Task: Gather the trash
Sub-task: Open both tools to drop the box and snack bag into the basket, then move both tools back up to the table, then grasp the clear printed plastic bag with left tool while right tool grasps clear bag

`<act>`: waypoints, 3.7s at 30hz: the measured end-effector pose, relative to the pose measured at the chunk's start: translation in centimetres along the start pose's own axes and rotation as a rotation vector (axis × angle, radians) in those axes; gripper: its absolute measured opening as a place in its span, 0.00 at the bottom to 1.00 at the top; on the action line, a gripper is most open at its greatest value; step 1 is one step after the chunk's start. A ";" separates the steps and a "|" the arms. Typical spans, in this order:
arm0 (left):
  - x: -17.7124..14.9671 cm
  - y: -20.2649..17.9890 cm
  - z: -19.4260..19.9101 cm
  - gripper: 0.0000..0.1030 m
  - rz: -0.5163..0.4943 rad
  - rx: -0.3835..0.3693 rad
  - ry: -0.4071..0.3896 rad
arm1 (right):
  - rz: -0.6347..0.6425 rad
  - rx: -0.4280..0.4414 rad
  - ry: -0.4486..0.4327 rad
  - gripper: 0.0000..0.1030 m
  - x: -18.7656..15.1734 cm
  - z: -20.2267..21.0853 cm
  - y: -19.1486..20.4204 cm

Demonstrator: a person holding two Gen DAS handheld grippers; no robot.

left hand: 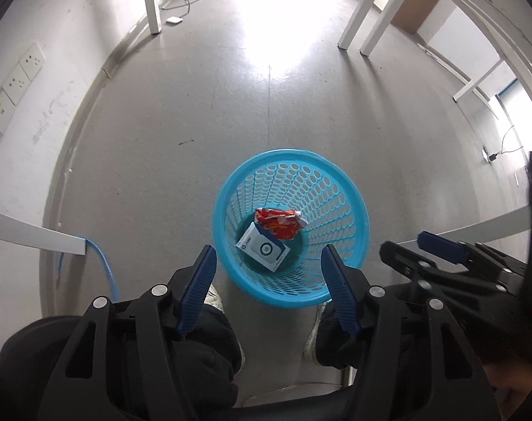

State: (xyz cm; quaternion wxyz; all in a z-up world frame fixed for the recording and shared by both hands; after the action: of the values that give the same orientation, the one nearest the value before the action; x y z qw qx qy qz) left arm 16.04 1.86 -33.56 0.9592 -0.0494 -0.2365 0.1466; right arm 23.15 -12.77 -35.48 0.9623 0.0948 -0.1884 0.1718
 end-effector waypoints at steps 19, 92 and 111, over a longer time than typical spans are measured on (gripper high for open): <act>-5.0 -1.9 11.5 0.61 -0.124 0.018 -0.151 | 0.077 0.082 -0.245 0.75 -5.6 17.1 0.3; 12.5 0.4 25.9 0.04 -0.045 -0.136 -0.560 | 0.083 0.216 -0.569 0.15 16.1 28.4 5.9; 5.0 -2.9 31.6 0.03 -0.187 -0.137 -0.664 | 0.084 0.183 -0.695 0.15 5.8 34.3 1.5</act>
State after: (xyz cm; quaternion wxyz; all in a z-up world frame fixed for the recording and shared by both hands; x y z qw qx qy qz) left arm 6.18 1.43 -2.96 0.8337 -0.0416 -0.5484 0.0498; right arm 16.36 -18.19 -1.73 0.8203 0.2255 -0.4920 0.1846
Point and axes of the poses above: each gripper's, at about its wrist camera, not at the fingertips, and z roughly against the way its jaws point, y to its left, x to its top, the point moved 2 cm from there along -z, roughly the way its jaws point, and after that the axes turned 8 degrees about -y, right-handed, at the moved point
